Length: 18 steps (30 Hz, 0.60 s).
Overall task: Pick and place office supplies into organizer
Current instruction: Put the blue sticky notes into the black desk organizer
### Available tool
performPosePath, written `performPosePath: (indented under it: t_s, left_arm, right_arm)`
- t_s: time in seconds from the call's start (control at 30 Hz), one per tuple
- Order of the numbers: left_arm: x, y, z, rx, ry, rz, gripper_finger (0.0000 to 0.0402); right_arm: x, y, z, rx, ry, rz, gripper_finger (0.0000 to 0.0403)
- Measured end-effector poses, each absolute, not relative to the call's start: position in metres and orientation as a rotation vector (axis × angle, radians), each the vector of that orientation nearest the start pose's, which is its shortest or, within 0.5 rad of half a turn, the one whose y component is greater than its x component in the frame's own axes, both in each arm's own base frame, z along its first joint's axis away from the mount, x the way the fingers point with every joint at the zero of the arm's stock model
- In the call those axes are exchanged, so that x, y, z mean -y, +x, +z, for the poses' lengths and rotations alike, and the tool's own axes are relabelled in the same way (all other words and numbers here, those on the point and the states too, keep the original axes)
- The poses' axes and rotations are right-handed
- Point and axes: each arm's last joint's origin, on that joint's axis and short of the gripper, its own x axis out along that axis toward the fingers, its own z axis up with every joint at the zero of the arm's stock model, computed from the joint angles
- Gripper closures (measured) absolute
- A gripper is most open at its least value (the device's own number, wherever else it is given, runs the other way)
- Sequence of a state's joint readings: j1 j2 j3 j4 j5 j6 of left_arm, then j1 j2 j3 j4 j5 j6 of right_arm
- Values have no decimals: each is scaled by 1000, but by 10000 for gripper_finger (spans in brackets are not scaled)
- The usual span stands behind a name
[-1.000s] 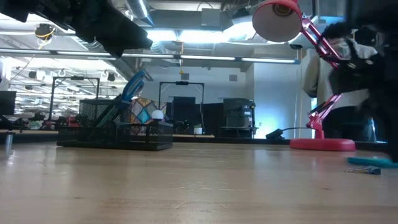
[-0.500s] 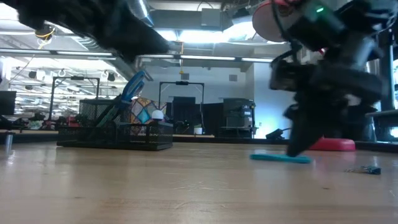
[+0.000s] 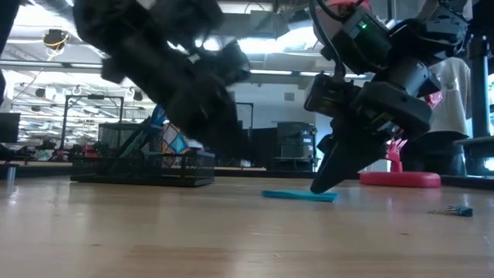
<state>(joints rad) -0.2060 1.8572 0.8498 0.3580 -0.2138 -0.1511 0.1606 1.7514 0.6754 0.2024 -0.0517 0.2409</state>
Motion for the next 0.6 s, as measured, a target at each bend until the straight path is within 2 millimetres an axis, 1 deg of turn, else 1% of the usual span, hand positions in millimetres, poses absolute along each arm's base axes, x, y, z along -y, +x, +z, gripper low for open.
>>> performPosePath:
  t_s: [0.13,0.27,0.37,0.47,0.6]
  left_arm:
    - [67,358,113,-672,-18,38,304]
    - [69,363,110,-693,-35,17,304]
    - [68,361,106,-751,-55,53,304]
    - [67,360,104,-759,-68,98,304]
    - [68,361,100,-758,-83,106,304]
  right_arm:
    - [-49,296,103,-886,166,98,312]
    - [-50,296,103,-885,165,97,312]
    - [-50,297,104,-881,164,98,312]
    - [-50,297,104,-872,164,99,312]
    - [-50,298,105,-862,164,98,312]
